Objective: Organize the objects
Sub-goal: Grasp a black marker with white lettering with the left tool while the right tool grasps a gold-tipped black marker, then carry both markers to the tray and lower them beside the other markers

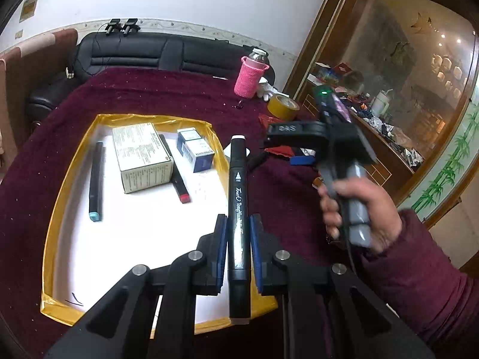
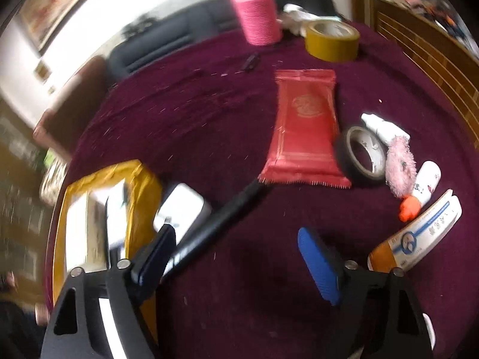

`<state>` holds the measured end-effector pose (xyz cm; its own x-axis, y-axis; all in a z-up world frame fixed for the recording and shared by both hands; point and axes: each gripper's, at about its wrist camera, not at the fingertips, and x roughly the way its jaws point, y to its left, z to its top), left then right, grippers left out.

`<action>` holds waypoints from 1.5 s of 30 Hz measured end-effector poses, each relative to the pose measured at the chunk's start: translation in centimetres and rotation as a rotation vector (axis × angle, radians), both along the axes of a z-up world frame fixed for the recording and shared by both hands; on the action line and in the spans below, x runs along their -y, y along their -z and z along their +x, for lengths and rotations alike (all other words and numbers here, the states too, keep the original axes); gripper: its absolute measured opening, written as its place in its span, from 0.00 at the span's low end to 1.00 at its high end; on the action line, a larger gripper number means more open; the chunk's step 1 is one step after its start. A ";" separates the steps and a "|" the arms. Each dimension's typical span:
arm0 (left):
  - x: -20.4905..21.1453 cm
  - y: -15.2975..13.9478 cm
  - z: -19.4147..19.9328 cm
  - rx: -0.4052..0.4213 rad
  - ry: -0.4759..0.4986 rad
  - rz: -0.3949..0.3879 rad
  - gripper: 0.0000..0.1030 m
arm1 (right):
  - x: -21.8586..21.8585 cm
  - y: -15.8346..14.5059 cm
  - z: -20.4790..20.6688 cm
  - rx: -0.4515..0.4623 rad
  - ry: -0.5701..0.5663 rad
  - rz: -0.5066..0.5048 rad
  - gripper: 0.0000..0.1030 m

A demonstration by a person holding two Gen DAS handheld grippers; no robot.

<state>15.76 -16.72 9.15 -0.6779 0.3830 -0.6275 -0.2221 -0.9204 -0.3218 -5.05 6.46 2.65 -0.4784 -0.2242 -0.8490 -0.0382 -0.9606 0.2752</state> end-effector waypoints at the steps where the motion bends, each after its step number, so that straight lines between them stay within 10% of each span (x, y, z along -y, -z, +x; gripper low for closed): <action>1: 0.1 0.0 0.0 -0.002 0.004 0.004 0.14 | 0.2 0.2 -0.6 0.018 0.017 0.009 0.78; 18: 2.3 0.8 0.0 -0.002 -0.006 0.047 0.14 | 5.0 2.9 -2.1 0.114 -0.035 0.260 0.71; 22: 2.4 0.7 0.2 -0.004 -0.011 0.047 0.14 | 5.4 2.7 -1.0 0.075 -0.084 0.310 0.49; 26: 2.4 0.5 0.6 -0.008 -0.015 0.048 0.14 | 3.5 2.0 0.5 0.083 -0.109 0.241 0.16; 45: 1.6 0.1 2.4 -0.010 -0.055 -0.007 0.14 | -0.5 1.4 4.7 -0.026 -0.101 0.049 0.15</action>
<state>18.13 -18.32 9.07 -0.7040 0.3407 -0.6231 -0.1743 -0.9334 -0.3135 -0.34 7.01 1.23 -0.4771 -0.2306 -0.8481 0.0661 -0.9717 0.2270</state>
